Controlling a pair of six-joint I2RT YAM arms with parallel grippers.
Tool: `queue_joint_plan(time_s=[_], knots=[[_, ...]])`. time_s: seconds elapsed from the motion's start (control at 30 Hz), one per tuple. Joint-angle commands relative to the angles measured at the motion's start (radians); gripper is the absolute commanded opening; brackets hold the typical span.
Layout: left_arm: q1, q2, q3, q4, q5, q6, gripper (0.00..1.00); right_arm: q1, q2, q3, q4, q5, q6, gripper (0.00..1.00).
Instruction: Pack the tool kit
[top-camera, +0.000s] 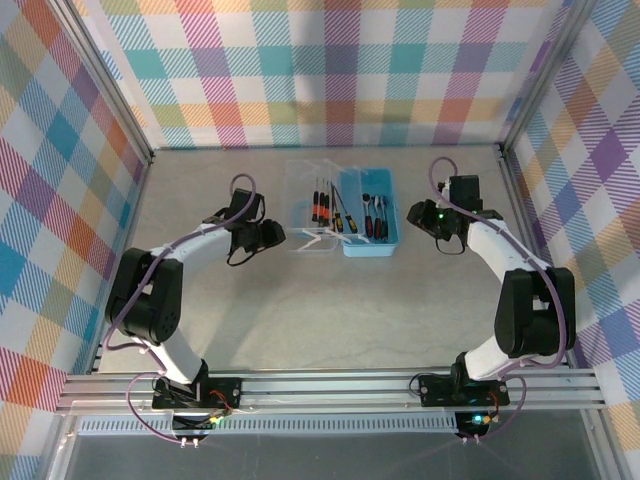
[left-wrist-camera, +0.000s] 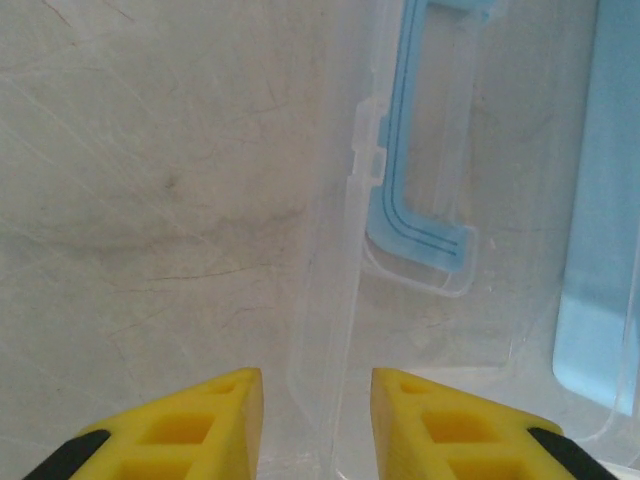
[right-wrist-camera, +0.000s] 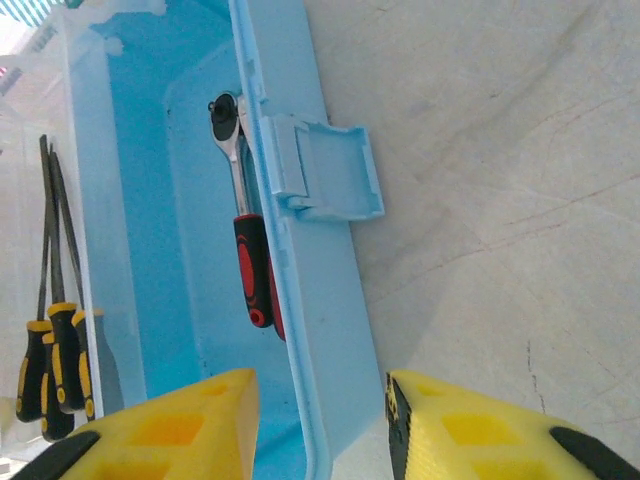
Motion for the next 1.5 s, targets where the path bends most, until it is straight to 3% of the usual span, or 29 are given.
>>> queue_joint_plan(time_s=[0.0,0.13,0.4,0.73,0.9,1.03,1.47], knots=[[0.009,0.048,0.028,0.020,0.060,0.025,0.33,-0.005,0.021,0.016,0.002,-0.043,0.012,0.40],[0.009,0.091,0.029,0.016,0.038,0.031,0.30,-0.009,0.031,-0.009,0.017,-0.060,0.020,0.40],[0.007,0.065,0.036,-0.089,-0.046,0.084,0.00,-0.009,0.007,-0.089,0.050,-0.067,0.039,0.40],[-0.007,-0.239,-0.016,-0.336,-0.202,0.122,0.00,0.010,-0.075,-0.252,0.180,-0.075,0.128,0.39],[-0.026,-0.363,-0.026,-0.508,-0.282,0.114,0.00,0.099,-0.063,-0.292,0.253,-0.079,0.142,0.40],[-0.052,-0.431,0.030,-0.642,-0.367,0.151,0.00,0.235,-0.015,-0.284,0.305,-0.048,0.129,0.40],[-0.197,-0.340,0.243,-0.852,-0.551,0.203,0.00,0.425,0.155,-0.244,0.425,-0.113,0.143,0.40]])
